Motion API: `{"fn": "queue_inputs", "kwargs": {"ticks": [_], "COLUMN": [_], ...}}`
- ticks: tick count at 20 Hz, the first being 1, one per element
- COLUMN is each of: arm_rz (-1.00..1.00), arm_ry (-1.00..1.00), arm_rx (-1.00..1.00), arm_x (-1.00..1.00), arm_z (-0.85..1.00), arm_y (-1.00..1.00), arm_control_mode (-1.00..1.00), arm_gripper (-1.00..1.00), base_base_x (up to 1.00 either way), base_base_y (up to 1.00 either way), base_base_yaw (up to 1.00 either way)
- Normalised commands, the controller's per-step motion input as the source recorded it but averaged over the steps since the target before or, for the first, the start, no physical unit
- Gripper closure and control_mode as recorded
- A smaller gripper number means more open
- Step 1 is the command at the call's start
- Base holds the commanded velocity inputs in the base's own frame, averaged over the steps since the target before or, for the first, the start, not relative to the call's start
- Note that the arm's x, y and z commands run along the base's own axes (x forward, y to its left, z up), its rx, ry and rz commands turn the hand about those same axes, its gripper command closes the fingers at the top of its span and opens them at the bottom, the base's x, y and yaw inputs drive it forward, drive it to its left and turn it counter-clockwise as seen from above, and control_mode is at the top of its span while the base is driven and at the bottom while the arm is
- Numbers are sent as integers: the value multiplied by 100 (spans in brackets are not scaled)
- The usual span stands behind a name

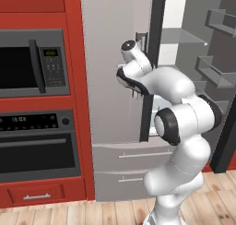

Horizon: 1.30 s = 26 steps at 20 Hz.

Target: Place one of the steaks on the plate and the other in the bowl. Then place the bowl in the fridge.

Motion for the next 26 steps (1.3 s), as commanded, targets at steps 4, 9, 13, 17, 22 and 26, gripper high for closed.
{"fn": "queue_inputs", "kwargs": {"ticks": [4, 9, 13, 17, 22, 26], "arm_rz": [15, 19, 16, 13, 12, 13], "arm_ry": [-61, -52, -33, -25, -21, -12], "arm_rx": [-11, -8, -4, -6, 0, 1], "arm_x": [0, 0, 27, 52, 49, 28], "arm_z": [-82, -83, -73, -63, -36, -6], "arm_y": [-44, -83, -52, -7, 0, 34], "arm_control_mode": [-100, -100, -100, -100, -100, -100], "arm_gripper": [-100, -100, -100, 100, 100, 100], "base_base_x": [0, 0, 0, 0, 0, 0], "base_base_y": [0, 0, 0, 0, 0, 0], "base_base_yaw": [0, 0, 0, 0, 0, 0]}}
